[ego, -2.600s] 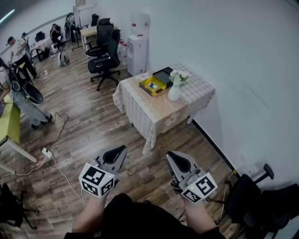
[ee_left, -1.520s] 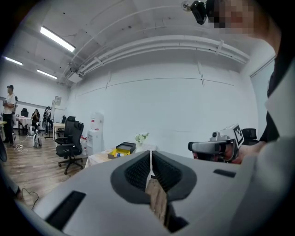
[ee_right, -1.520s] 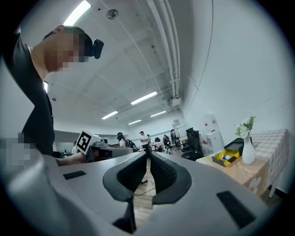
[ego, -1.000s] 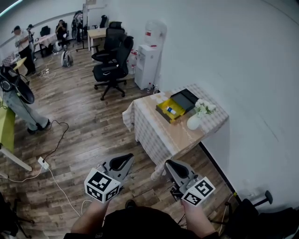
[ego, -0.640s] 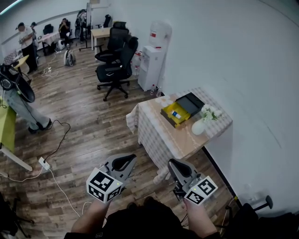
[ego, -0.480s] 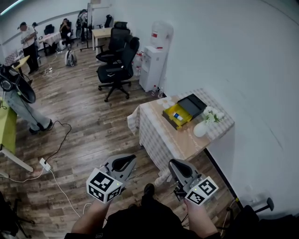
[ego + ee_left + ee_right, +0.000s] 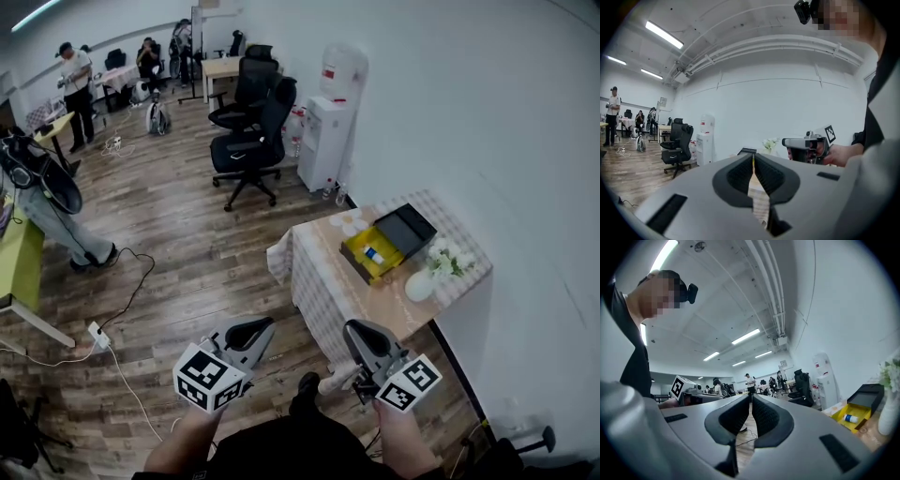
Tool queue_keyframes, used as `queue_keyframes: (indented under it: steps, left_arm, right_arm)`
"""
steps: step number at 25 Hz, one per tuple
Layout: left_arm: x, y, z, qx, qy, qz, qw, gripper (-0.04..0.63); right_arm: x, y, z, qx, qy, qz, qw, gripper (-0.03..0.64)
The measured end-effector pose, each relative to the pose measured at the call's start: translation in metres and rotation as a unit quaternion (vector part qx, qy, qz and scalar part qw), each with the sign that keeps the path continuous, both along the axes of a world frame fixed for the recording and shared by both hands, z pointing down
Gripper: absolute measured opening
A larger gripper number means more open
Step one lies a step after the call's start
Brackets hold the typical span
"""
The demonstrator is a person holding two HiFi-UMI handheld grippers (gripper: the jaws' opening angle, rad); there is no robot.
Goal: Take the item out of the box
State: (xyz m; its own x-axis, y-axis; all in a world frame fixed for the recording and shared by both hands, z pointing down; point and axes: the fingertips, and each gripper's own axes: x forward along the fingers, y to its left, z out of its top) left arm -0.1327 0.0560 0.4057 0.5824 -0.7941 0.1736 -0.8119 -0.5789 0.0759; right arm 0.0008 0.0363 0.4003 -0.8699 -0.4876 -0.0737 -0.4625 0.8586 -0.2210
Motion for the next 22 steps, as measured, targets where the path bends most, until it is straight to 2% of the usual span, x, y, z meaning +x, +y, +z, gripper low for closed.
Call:
queue_keyframes:
  steps: [14,22]
  left_arm:
    - [0.05,-0.176,0.01,-0.038,-0.005,-0.003,0.9993,0.021]
    - [0.08,-0.241,-0.002,-0.022,-0.011,0.0,0.9997,0.021]
  right_arm:
    - [0.037,-0.177,0.022,-0.038,-0.017,-0.02,0.999,0.04]
    - [0.06,-0.231,0.016,-0.028,-0.017,-0.025,0.999,0.04]
